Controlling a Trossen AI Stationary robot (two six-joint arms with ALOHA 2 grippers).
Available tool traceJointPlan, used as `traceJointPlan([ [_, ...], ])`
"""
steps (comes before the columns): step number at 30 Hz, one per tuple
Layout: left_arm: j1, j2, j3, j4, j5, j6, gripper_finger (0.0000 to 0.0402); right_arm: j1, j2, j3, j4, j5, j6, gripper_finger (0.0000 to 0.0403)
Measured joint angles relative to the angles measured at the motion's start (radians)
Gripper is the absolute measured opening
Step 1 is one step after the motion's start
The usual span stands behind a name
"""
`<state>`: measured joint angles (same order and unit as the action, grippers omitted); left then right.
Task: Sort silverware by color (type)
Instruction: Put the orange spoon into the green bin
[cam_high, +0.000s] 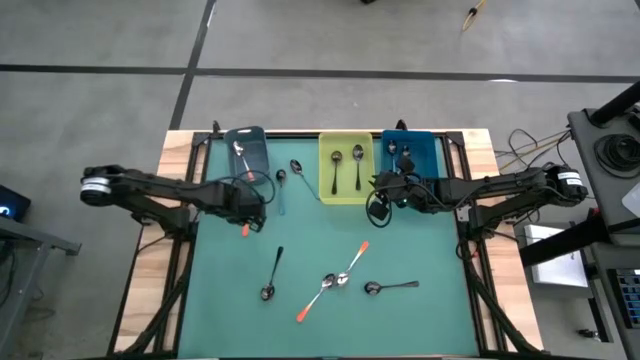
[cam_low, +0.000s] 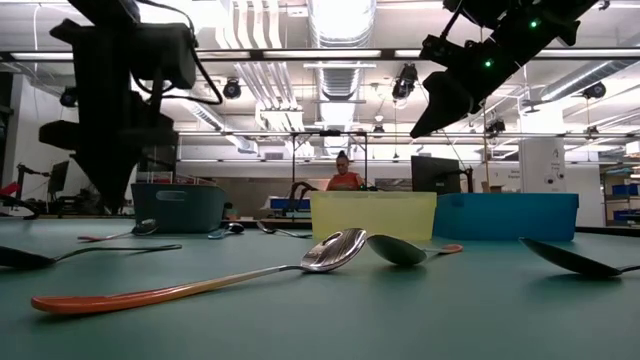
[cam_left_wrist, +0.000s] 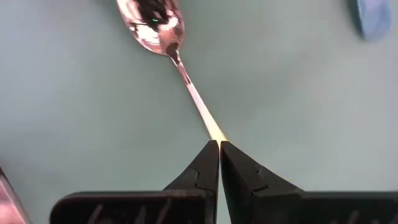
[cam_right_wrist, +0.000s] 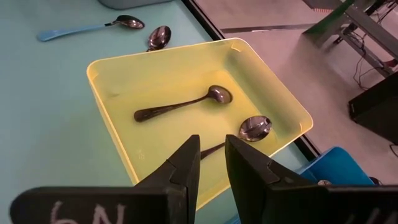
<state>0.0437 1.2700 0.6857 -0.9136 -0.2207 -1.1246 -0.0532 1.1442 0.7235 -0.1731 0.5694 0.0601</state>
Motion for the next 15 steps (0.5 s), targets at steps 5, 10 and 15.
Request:
traceJointPlan([
  [5,0.0,-0.009,-0.008,0.005,-0.027,-0.096,0.0019,0.0,0.0,-0.002,0.0,0.0,0.0,0.0068],
  [10,0.0,-0.006,-0.043,0.04,-0.062,-0.144,0.0079,0.0,0.0,-0.009,0.0,0.0,0.0,0.0068],
  [15,0.0,-0.002,-0.096,0.138,-0.068,-0.152,0.0148,0.0,0.0,-0.011,0.0,0.0,-0.006,0.0068],
])
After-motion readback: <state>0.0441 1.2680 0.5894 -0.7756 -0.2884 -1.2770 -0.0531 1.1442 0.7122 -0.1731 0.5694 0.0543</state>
